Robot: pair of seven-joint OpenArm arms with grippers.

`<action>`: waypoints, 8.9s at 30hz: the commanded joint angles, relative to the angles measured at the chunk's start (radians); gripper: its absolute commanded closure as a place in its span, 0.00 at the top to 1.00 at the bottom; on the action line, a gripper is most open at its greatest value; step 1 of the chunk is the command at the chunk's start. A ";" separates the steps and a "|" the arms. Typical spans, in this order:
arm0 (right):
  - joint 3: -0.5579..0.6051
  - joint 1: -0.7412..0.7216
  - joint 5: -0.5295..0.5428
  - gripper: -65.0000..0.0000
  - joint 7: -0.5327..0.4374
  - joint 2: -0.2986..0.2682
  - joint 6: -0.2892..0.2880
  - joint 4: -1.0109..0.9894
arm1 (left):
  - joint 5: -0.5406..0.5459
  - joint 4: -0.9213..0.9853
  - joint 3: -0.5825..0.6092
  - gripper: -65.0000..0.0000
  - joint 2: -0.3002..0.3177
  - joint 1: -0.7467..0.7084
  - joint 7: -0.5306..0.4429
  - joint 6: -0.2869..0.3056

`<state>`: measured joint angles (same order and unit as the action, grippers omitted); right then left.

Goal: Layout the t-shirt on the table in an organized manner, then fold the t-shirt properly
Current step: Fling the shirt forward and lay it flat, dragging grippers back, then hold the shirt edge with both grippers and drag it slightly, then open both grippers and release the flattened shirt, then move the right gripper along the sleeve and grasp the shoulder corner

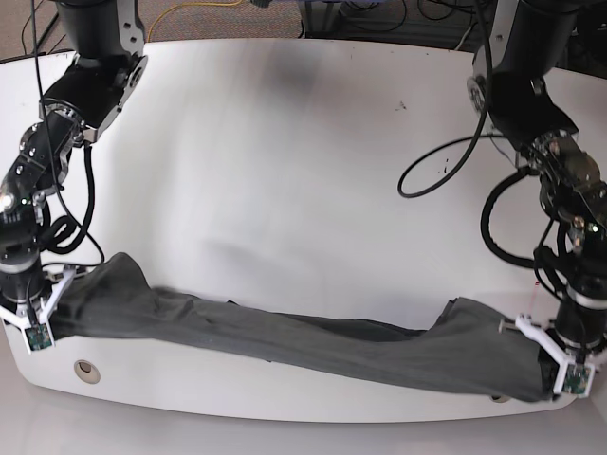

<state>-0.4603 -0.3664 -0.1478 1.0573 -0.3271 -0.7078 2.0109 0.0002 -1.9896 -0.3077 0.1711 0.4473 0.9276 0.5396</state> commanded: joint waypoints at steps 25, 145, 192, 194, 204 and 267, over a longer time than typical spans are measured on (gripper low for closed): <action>-0.205 0.468 -0.011 0.00 -0.015 0.230 0.010 0.021 | -0.002 -0.017 -0.315 0.00 -0.061 -0.694 -0.034 0.159; -0.254 0.688 0.368 0.69 0.039 0.377 0.010 -0.043 | -0.104 0.290 -0.120 0.64 0.120 -0.373 -0.164 0.159; -0.113 0.691 0.431 0.00 0.053 0.426 0.010 0.015 | -0.104 0.299 -0.117 0.64 0.112 -0.405 -0.164 0.159; -0.108 0.682 0.434 0.00 0.064 0.426 0.010 0.017 | -0.105 0.299 -0.118 0.64 0.104 -0.413 -0.164 0.159; -0.108 0.567 0.538 0.00 0.068 0.391 0.010 0.000 | -0.108 0.299 -0.118 0.64 0.101 -0.442 -0.164 0.159; -0.114 0.235 0.534 0.98 -0.010 0.141 0.010 -0.361 | -0.101 0.299 -0.126 0.64 0.097 -0.480 -0.164 0.159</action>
<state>-0.5674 -0.1528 0.3710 1.0657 -0.1547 -0.6960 1.5894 -0.1078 -1.6737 -0.4225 0.2546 -0.0418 0.7765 0.7044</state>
